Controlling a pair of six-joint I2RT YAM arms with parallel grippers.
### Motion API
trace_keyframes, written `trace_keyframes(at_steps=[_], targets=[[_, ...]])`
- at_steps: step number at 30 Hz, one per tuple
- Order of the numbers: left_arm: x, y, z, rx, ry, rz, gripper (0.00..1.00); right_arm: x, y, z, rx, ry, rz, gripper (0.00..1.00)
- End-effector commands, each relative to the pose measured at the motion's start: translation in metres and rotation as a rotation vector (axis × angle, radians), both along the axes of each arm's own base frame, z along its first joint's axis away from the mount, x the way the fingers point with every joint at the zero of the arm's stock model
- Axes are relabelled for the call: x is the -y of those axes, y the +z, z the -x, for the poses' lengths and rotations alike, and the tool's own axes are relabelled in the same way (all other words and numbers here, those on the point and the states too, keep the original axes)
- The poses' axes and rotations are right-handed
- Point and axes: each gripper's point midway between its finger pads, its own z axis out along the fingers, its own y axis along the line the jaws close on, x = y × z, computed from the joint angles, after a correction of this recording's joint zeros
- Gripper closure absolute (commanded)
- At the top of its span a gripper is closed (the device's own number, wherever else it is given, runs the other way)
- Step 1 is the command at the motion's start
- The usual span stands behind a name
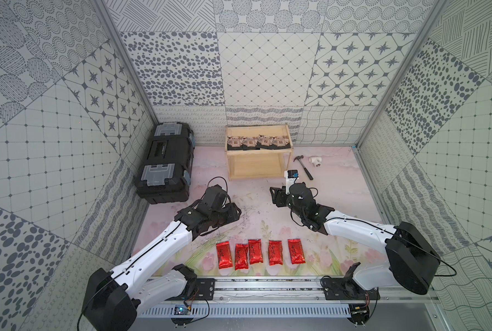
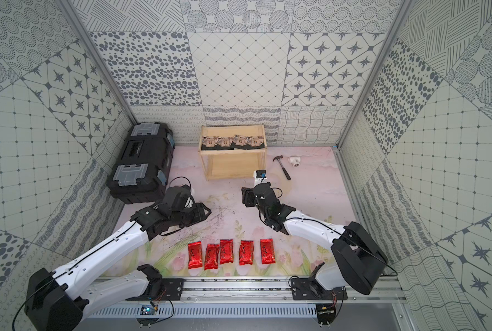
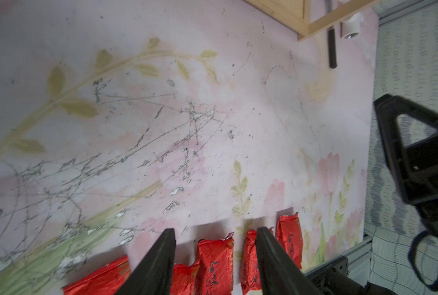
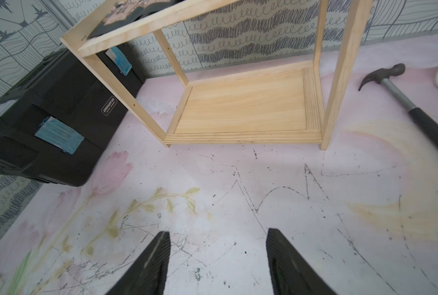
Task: Place the tea bags on the shelf by color
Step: Move the tea bag to the center of the board.
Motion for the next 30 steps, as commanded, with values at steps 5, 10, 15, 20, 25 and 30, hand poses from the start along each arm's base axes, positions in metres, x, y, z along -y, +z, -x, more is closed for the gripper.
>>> trace_keyframes(at_steps=[5, 10, 15, 20, 25, 30], targets=[[-0.044, -0.055, 0.092, -0.338, 0.029, -0.304, 0.45, 0.006, 0.021, 0.002, 0.101, 0.003, 0.035, 0.35], [-0.055, -0.061, 0.115, -0.384, 0.035, -0.415, 0.38, 0.001, 0.02, 0.003, 0.09, 0.02, 0.013, 0.35], [-0.057, -0.068, 0.115, -0.409, 0.029, -0.486, 0.29, -0.002, 0.014, 0.003, 0.068, 0.03, -0.007, 0.34], [-0.059, -0.086, 0.127, -0.47, 0.036, -0.501, 0.21, -0.004, 0.015, 0.004, 0.065, 0.036, -0.016, 0.33], [-0.051, -0.096, 0.121, -0.428, 0.029, -0.453, 0.09, -0.009, 0.012, 0.004, 0.054, 0.052, -0.027, 0.32], [-0.041, -0.102, 0.112, -0.396, 0.005, -0.429, 0.05, -0.015, 0.01, 0.005, 0.038, 0.071, -0.044, 0.32]])
